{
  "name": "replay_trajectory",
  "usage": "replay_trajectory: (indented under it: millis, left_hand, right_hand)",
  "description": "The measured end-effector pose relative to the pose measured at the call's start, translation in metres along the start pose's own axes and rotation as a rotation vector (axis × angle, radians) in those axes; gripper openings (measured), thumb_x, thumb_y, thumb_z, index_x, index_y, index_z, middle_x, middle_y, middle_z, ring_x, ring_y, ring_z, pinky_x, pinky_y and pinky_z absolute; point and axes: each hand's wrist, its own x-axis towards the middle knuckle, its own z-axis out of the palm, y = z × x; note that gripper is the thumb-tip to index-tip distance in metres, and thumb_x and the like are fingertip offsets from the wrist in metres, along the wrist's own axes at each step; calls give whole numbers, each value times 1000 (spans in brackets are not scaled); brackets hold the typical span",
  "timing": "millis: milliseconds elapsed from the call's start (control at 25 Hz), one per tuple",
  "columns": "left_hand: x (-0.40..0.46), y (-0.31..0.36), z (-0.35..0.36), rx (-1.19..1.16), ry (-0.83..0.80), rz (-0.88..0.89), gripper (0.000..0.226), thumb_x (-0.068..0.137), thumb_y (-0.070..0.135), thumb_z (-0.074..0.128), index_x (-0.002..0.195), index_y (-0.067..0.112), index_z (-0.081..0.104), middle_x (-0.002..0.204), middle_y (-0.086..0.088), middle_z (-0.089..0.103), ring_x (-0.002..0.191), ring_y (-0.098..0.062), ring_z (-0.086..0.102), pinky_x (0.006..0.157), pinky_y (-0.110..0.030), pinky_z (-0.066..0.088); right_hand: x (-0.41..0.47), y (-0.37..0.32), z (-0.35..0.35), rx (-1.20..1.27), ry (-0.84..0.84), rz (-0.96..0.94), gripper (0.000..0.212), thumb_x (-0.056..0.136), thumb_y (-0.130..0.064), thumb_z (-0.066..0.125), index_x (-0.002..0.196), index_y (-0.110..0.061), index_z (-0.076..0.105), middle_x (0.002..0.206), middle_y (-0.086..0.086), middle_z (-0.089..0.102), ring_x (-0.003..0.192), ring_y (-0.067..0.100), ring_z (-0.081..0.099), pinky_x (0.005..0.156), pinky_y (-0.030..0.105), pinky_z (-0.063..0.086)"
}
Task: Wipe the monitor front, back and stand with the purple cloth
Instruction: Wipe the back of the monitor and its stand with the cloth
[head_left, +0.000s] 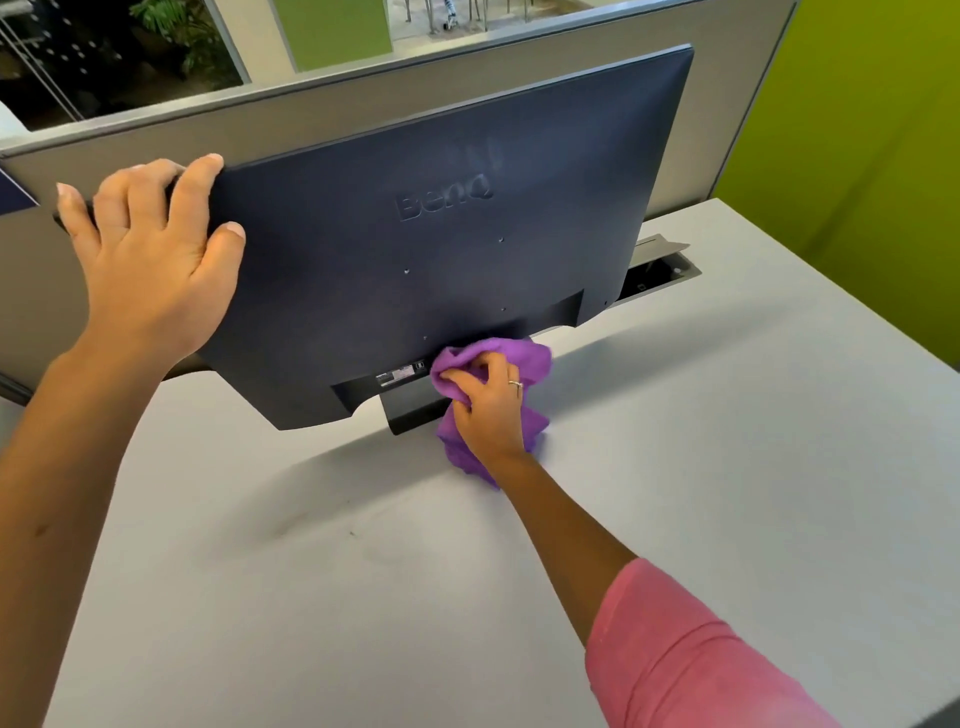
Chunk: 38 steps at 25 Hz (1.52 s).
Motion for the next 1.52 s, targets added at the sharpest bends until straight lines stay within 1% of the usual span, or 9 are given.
replay_trajectory:
  millis: [160, 280, 480, 640, 800, 1000, 1240, 1360, 1520]
  left_hand:
    - [0, -1, -2, -13, -27, -22, 44, 98, 38, 25, 141, 30, 24, 141, -6, 35, 133, -33, 29, 109, -64, 20]
    - [4, -2, 1, -60, -57, -57, 43, 97, 42, 23, 140, 34, 24, 141, -3, 37, 132, -32, 32, 107, -65, 22]
    - [18, 12, -7, 19, -99, -132, 43, 98, 42, 19, 138, 31, 30, 140, -9, 43, 130, -36, 35, 108, -65, 22]
    - [31, 52, -3, 46, -88, -106, 50, 97, 41, 20, 142, 21, 32, 144, -12, 39, 133, -37, 29, 114, -60, 8]
    - [44, 98, 15, 84, -74, 4, 58, 98, 45, 28, 146, 13, 25, 149, -11, 32, 138, -34, 24, 114, -55, 7]
    - [58, 137, 32, 112, -58, 77, 65, 96, 48, 29, 147, 9, 24, 152, -11, 30, 140, -34, 22, 113, -55, 8]
    - [72, 170, 47, 135, -30, 93, 66, 94, 50, 31, 145, 8, 28, 148, -11, 35, 138, -33, 26, 114, -54, 6]
    - [72, 175, 52, 118, -8, 43, 65, 93, 50, 34, 143, 8, 30, 146, -11, 35, 138, -33, 24, 114, -53, 1]
    - [71, 173, 50, 109, -1, 45, 66, 91, 48, 36, 143, 8, 28, 145, -11, 33, 139, -32, 21, 114, -53, -2]
  right_hand:
    - [-9, 13, -2, 125, -103, 56, 23, 82, -21, 69, 101, -7, 65, 103, 13, 62, 93, 26, 55, 74, 36, 55]
    - [-20, 27, -7, 98, -324, 109, 20, 84, -16, 65, 104, -12, 66, 108, 14, 58, 100, 27, 51, 86, 38, 49]
    - [-36, 40, -14, 126, -585, 245, 27, 84, -8, 56, 90, -33, 65, 106, -2, 46, 106, 20, 42, 79, 7, 30]
    - [-33, 44, -16, 107, -677, 291, 32, 84, -8, 54, 82, -39, 56, 112, 5, 48, 107, 21, 43, 81, 16, 36]
    - [-34, 58, -24, 7, -750, 302, 27, 85, -8, 53, 81, -36, 52, 121, 11, 48, 110, 23, 43, 85, 24, 37]
    - [-23, 79, -39, 87, -649, 358, 26, 84, -6, 53, 84, -32, 57, 115, 12, 50, 107, 27, 47, 87, 28, 40]
    - [30, 80, -56, 387, -279, 657, 28, 92, -23, 52, 119, -19, 58, 109, 1, 53, 103, 19, 52, 83, 22, 40]
    - [63, 67, -50, 619, -105, 843, 25, 93, -23, 55, 115, -15, 63, 101, 4, 64, 97, 21, 60, 85, 26, 49]
    - [73, 48, -43, 851, -66, 856, 16, 92, -14, 57, 100, -25, 64, 88, -8, 63, 82, 9, 57, 73, 13, 45]
